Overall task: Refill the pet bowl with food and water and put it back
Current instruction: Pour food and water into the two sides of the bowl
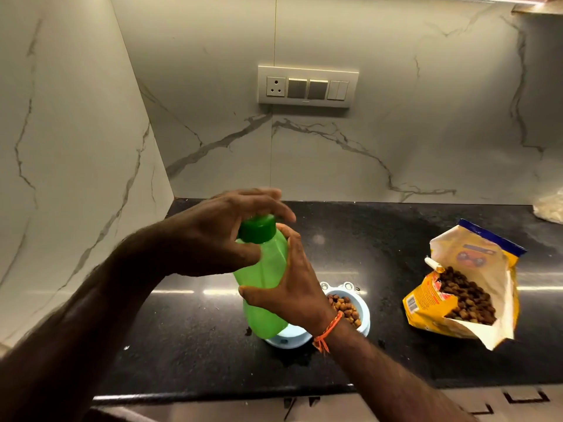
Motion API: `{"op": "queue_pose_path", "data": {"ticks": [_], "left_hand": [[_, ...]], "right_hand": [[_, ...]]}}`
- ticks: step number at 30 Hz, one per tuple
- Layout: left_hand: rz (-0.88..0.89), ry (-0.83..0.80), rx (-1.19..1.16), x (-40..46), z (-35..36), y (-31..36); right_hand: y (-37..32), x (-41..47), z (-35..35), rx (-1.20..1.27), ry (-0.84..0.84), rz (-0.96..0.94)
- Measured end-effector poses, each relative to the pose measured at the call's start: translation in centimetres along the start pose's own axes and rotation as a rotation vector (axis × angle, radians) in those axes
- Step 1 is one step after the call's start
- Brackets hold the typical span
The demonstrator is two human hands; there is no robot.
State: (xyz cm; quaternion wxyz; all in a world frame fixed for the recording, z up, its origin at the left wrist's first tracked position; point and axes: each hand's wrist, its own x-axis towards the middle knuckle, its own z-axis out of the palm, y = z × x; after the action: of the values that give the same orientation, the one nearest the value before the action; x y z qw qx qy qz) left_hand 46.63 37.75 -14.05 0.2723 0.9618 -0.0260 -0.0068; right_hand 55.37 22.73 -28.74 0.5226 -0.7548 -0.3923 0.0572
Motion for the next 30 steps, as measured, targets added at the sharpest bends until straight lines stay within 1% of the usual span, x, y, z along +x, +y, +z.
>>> {"op": "queue_pose_path", "data": {"ticks": [1,3,4,5,6,7,11,12,14,17,20,24,26,28,30], "left_hand": [[-0.058,0.031,0.061,0.2,0.2,-0.3],[-0.201,0.124,0.31,0.5,0.5,-0.4],[-0.225,0.179,0.395,0.6,0.7,-0.2],[-0.201,0.247,0.432,0.8,0.8,0.0],[-0.156,0.286,0.44,0.9,0.9,0.3],[-0.115,0.285,0.44,0.8,0.8,0.5],[-0.019,0.175,0.368,0.5,0.1,-0.4],[-0.003,0.177,0.348,0.5,0.0,-0.7],[0.002,0.239,0.314,0.4,0.0,-1.2],[-0.07,0.311,0.311,0.1,-0.4,-2.1],[-0.182,0.264,0.339,-0.4,-1.0,-4.0],[-0.324,0.138,0.354,-1.6,-0.8,-7.6],[-0.382,0.114,0.394,-2.2,-0.1,-9.6],[-0.427,0.144,0.443,-2.5,0.8,-11.9],[-0.477,0.216,0.44,-2.7,1.2,-14.5]], "right_hand": [[-0.1,0.1,0.0,0.0,0.003,0.001],[-0.1,0.2,0.3,-0.025,0.005,-0.013],[-0.1,0.3,0.5,-0.034,0.0,-0.021],[-0.2,0.3,0.6,-0.036,-0.006,-0.025],[-0.2,0.3,0.7,-0.035,-0.007,-0.028],[-0.3,0.2,0.9,-0.036,-0.005,-0.031],[-0.3,0.3,1.4,-0.051,0.024,-0.02],[-0.3,0.3,1.5,-0.05,0.023,-0.015],[-0.3,0.6,1.7,-0.032,-0.003,-0.002],[0.1,1.2,1.8,-0.038,-0.106,0.027],[1.2,1.1,1.2,-0.121,-0.173,0.062],[3.8,-0.3,-1.6,-0.24,-0.195,0.17],[5.2,-1.1,-3.3,-0.309,-0.195,0.231],[6.7,-1.9,-4.9,-0.385,-0.169,0.291],[8.0,-2.6,-6.3,-0.448,-0.15,0.352]]}}
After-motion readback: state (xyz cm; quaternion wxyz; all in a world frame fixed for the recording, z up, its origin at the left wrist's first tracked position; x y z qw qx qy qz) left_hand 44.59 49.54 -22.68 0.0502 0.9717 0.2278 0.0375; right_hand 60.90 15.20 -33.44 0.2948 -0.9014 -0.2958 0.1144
